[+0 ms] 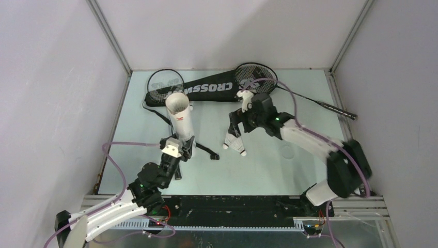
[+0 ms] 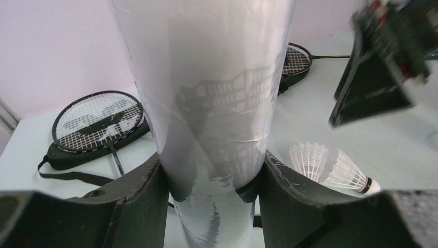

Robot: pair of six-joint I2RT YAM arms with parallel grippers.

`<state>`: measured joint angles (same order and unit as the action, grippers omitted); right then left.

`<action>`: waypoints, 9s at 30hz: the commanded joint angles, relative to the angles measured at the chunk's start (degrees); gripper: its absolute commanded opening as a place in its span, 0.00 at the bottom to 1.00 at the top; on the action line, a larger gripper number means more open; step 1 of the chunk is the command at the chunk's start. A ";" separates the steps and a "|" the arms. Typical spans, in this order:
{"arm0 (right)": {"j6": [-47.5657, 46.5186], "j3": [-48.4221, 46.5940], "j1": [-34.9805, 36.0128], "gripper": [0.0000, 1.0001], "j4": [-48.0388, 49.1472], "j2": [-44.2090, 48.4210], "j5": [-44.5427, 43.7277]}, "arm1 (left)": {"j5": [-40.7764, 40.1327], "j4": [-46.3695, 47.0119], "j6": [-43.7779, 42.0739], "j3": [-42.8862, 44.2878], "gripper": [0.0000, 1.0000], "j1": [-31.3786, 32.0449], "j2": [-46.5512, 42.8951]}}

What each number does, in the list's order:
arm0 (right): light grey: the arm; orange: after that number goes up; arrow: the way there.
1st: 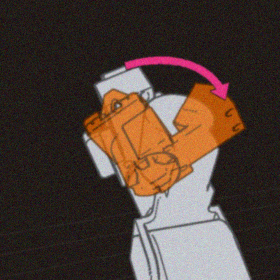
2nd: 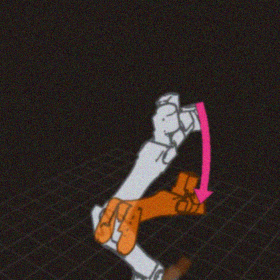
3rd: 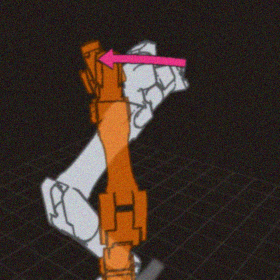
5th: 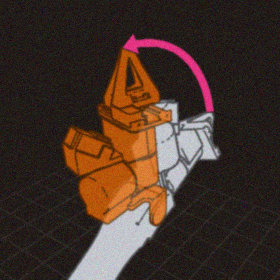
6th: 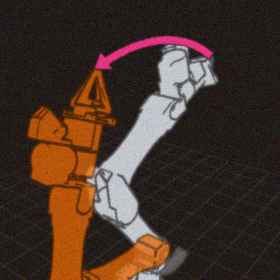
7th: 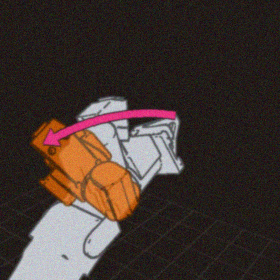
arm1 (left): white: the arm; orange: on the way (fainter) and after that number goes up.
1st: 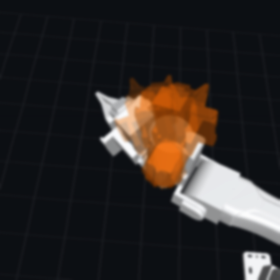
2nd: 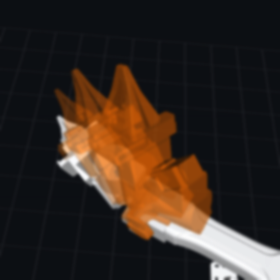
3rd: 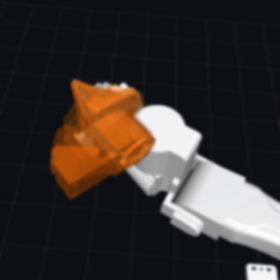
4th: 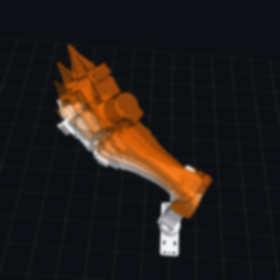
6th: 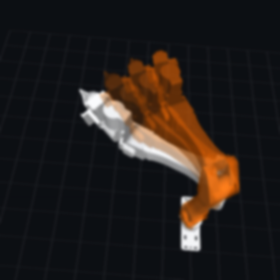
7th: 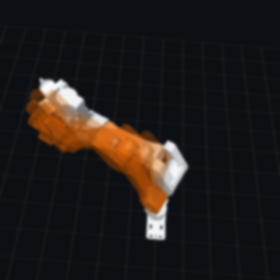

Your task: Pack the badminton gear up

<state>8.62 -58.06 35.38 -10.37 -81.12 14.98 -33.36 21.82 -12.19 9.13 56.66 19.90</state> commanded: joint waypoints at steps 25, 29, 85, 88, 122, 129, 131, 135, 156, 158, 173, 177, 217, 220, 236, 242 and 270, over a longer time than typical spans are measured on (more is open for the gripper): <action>-3.34 -14.71 0.68 0.00 -2.88 -20.39 11.58 | -5.36 2.20 0.87 0.76 0.00 0.31 2.11; -5.48 -14.71 0.83 0.00 -1.40 -6.75 6.04 | 0.86 -1.60 -0.76 2.53 0.00 0.25 2.62; 6.79 -8.80 14.96 0.08 -12.43 22.28 2.29 | 37.59 -15.27 -14.90 12.05 0.00 0.38 12.91; 6.23 -9.68 15.36 0.16 -11.22 18.99 7.16 | 37.52 -14.42 -15.21 11.52 0.00 0.38 12.37; -17.89 -10.30 -10.33 0.90 -10.76 -16.60 15.28 | 0.71 -6.97 2.06 5.74 0.00 0.38 0.32; -17.30 -11.36 -10.06 0.72 -13.01 -23.26 19.67 | -0.20 -7.73 2.27 6.14 0.00 0.38 2.81; -17.07 -11.29 -9.93 0.50 -13.70 -23.61 19.53 | -0.13 -7.53 2.20 6.22 0.00 0.38 3.27; -15.98 -11.21 -9.39 0.08 -15.65 -22.11 18.07 | -0.26 -7.48 2.16 6.16 0.00 0.38 3.32; -10.29 -1.58 10.22 0.00 10.65 35.07 -6.97 | 25.43 -11.58 -0.57 11.53 0.00 0.38 15.71; -11.02 -1.84 11.64 0.00 13.76 35.97 -7.98 | 25.70 -11.89 -0.44 12.32 0.00 0.38 17.85; -10.68 -4.33 17.90 0.00 13.19 31.91 -4.78 | 31.24 -10.04 1.70 11.74 0.00 0.38 17.50; -4.32 -4.38 18.67 0.00 8.67 30.02 -2.36 | 31.32 -9.30 1.69 10.69 0.00 0.38 15.83; 1.01 17.75 17.16 0.99 31.80 37.39 12.01 | 49.08 1.51 18.37 13.98 0.00 0.38 10.79; -0.26 17.97 19.24 0.99 37.17 31.14 19.50 | 56.29 1.40 18.95 15.13 0.01 0.38 11.16; -1.07 17.67 24.75 0.62 43.74 26.58 22.45 | 62.84 2.39 17.67 16.44 0.31 0.49 14.01; -2.42 15.60 23.10 0.60 24.80 37.73 -5.38 | 22.90 -9.18 23.12 20.76 0.99 0.05 15.46; -0.89 15.39 7.42 0.59 8.13 49.03 -17.66 | 35.25 -23.27 58.31 61.94 0.83 -47.17 92.53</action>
<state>7.35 -39.79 43.33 -4.29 -32.93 -0.97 -2.96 -2.68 42.19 68.12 9.54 109.32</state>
